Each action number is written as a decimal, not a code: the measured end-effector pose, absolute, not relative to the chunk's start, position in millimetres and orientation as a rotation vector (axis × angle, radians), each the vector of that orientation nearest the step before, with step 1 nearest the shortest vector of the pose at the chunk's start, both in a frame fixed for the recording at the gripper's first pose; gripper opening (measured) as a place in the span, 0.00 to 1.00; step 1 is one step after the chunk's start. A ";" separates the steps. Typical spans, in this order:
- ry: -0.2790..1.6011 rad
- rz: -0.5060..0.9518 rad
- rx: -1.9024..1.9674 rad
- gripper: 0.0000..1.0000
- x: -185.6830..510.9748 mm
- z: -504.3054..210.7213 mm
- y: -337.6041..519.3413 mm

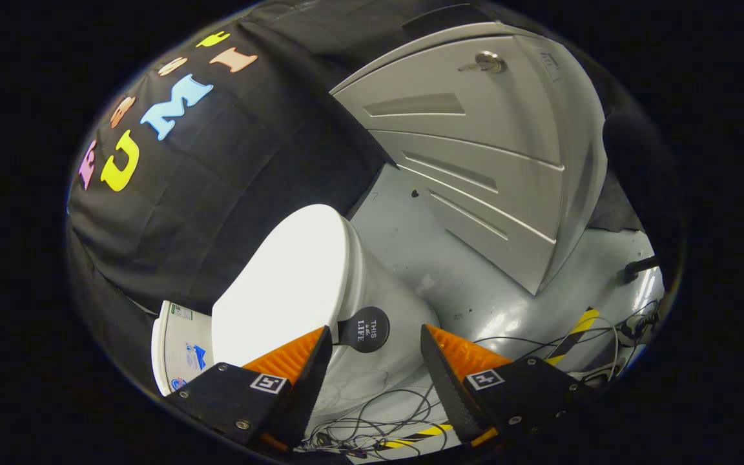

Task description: Open the toilet lid.

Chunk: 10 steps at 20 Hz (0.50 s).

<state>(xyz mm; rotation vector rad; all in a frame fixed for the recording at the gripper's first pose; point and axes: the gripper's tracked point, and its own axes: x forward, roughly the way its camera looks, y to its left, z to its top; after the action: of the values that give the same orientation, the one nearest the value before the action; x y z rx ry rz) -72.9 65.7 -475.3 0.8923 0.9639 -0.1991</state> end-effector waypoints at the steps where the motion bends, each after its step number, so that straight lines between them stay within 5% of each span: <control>1: 0.953 -0.200 0.932 0.85 -69.1 -476.6 68.5; 5: 0.912 -0.222 1.060 0.75 -58.7 -487.8 70.6; 10: 0.892 -0.206 1.141 0.48 -52.5 -493.4 72.1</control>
<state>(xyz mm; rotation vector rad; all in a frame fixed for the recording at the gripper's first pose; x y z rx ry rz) -52.5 72.1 -493.4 1.1412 0.8917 -0.2057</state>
